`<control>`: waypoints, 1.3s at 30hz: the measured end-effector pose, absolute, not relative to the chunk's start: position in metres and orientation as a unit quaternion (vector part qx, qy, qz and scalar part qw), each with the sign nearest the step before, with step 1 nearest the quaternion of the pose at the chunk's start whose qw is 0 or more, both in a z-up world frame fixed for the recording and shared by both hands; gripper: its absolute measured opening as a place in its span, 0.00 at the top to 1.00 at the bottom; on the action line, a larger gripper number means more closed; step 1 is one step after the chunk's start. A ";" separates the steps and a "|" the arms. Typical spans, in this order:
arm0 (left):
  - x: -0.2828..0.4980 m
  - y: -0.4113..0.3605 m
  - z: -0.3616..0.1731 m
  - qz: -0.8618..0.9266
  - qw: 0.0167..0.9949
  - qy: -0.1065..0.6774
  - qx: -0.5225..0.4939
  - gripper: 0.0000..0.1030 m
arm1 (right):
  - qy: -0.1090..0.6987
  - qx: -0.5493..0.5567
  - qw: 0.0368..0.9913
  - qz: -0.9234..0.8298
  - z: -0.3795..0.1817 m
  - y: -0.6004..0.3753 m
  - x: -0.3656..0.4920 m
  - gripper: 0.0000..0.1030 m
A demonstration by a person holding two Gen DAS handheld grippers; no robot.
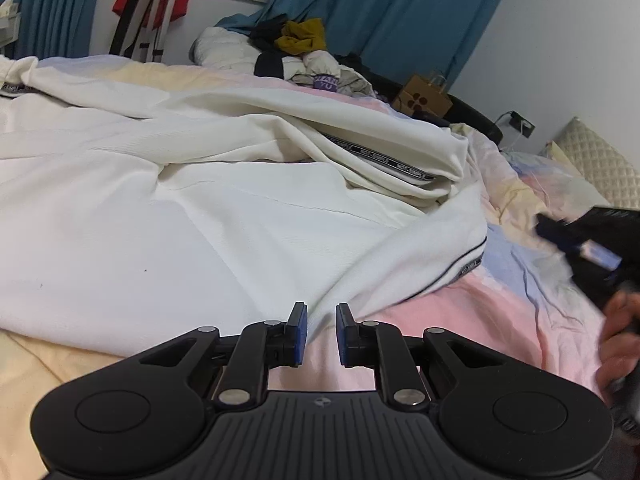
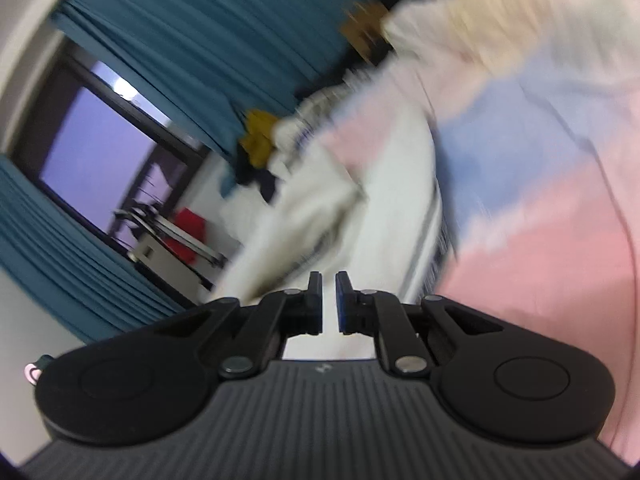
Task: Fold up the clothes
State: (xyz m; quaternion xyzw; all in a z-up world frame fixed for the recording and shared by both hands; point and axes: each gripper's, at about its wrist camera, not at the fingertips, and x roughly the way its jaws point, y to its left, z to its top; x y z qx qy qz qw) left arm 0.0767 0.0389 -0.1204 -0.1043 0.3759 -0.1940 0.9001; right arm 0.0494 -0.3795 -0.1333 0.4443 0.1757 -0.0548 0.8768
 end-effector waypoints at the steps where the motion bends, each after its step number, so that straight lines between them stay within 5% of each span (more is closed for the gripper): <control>1: 0.078 0.039 -0.121 -0.192 0.899 0.377 -0.108 0.85 | 0.167 0.441 0.880 -0.054 -0.125 -0.384 0.049 0.90; 9: 0.085 0.058 -0.115 -0.123 0.907 0.374 -0.149 0.85 | 0.219 0.468 0.849 -0.111 -0.138 -0.465 0.139 0.86; 18: 0.102 0.059 -0.116 -0.117 0.901 0.383 -0.163 0.85 | 0.229 0.430 0.865 -0.123 -0.192 -0.492 0.229 0.30; 21: 0.106 0.051 -0.115 -0.127 0.905 0.377 -0.147 0.82 | 0.248 0.356 0.892 -0.127 -0.192 -0.477 0.254 0.27; 26: 0.117 0.047 -0.121 -0.134 0.905 0.378 -0.141 0.81 | 0.267 0.307 0.902 -0.144 -0.210 -0.472 0.265 0.34; 28: 0.119 0.049 -0.124 -0.132 0.903 0.382 -0.144 0.81 | 0.267 0.292 0.906 -0.149 -0.212 -0.472 0.260 0.70; 30: 0.120 0.051 -0.128 -0.130 0.901 0.386 -0.148 0.81 | 0.258 0.293 0.909 -0.150 -0.205 -0.473 0.254 0.87; 39: 0.106 0.055 -0.114 -0.166 0.902 0.362 -0.168 0.81 | 0.031 0.326 0.942 -0.076 -0.134 -0.475 0.164 0.91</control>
